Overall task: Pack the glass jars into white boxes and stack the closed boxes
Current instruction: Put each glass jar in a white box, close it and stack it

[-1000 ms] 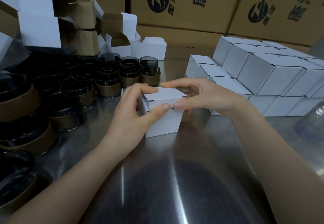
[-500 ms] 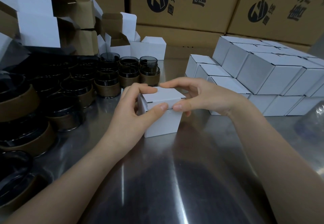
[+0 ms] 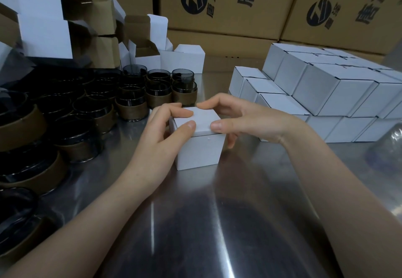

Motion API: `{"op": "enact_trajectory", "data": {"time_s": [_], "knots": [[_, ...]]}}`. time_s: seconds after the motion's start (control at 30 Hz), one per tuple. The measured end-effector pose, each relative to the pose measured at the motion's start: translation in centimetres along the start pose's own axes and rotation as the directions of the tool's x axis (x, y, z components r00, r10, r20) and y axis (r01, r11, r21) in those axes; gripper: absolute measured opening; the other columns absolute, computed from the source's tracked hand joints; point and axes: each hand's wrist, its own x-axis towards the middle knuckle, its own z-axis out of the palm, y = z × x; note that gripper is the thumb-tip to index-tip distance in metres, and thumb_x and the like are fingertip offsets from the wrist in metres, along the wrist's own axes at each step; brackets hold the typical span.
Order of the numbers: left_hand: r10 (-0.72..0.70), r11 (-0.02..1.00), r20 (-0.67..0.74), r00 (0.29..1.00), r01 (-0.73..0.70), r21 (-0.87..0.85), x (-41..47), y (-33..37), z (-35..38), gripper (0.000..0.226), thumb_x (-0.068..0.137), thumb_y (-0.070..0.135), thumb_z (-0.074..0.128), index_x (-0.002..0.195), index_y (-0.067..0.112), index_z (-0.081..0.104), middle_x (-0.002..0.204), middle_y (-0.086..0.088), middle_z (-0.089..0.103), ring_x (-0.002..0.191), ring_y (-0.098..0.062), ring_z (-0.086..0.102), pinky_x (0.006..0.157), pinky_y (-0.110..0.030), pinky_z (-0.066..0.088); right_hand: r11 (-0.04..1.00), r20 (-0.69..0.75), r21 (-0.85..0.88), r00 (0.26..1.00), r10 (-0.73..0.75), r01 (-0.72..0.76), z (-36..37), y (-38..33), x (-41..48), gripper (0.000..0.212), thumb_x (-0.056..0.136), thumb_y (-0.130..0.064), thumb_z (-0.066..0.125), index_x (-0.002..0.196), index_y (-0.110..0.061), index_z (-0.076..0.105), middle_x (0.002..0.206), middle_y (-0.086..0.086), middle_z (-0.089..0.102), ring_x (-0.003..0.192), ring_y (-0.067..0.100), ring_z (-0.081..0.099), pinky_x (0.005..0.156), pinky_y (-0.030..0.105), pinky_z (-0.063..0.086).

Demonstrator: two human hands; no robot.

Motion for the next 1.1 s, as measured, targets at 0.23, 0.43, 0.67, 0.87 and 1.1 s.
{"op": "enact_trajectory", "data": {"time_s": [0.23,0.43,0.67,0.87,1.1], "knots": [[-0.01,1.0,0.02,1.0,0.011,-0.009,0.0,-0.1,0.0,0.025,0.075,0.029,0.057,0.099,0.023,0.06,0.132,0.007,0.048,0.125,-0.005,0.047,0.098,-0.024,0.04,1.0,0.026,0.005,0.999,0.023,-0.024,0.0,-0.1,0.0,0.051,0.081,-0.033,0.071,0.128,-0.03,0.05,0.132,-0.009,0.055,0.109,0.034,0.063,0.069,0.038,0.055],[-0.012,1.0,0.052,0.999,0.011,0.014,0.1,0.0,0.0,0.029,0.076,0.029,0.053,0.103,0.029,0.06,0.126,0.02,0.043,0.121,0.006,0.041,0.11,-0.029,0.035,0.998,0.058,0.015,0.996,0.065,-0.066,0.1,-0.6,0.0,0.057,0.081,-0.032,0.069,0.132,-0.034,0.046,0.13,-0.009,0.054,0.105,0.043,0.062,0.069,0.037,0.054],[-0.034,0.999,0.062,0.997,0.033,0.018,-0.1,0.3,0.1,0.03,0.078,0.032,0.051,0.108,0.033,0.057,0.135,0.018,0.037,0.132,-0.004,0.036,0.114,-0.043,0.031,0.995,0.072,-0.04,0.993,0.091,-0.088,0.4,-1.6,-0.4,0.062,0.08,-0.036,0.066,0.138,-0.039,0.044,0.129,0.001,0.055,0.09,0.035,0.068,0.074,0.038,0.057],[-0.036,0.999,0.052,0.998,0.035,0.014,-0.3,0.5,0.2,0.041,0.081,0.034,0.051,0.121,0.031,0.048,0.142,0.003,0.039,0.135,-0.016,0.038,0.113,-0.047,0.032,0.991,0.039,-0.091,0.994,0.104,-0.101,0.7,-1.8,-0.4,0.058,0.079,-0.041,0.065,0.134,-0.045,0.047,0.13,-0.003,0.054,0.105,0.033,0.065,0.076,0.035,0.057],[0.024,1.0,-0.037,0.999,-0.024,0.006,-0.3,0.0,0.4,0.025,0.097,0.022,0.052,0.117,0.034,0.044,0.12,0.02,0.05,0.104,0.017,0.052,0.082,-0.006,0.043,0.955,-0.077,-0.285,0.995,0.065,-0.085,1.3,-1.7,-0.4,0.062,0.073,-0.048,0.075,0.128,-0.044,0.045,0.125,-0.017,0.046,0.105,0.011,0.059,0.083,0.033,0.054]]}}
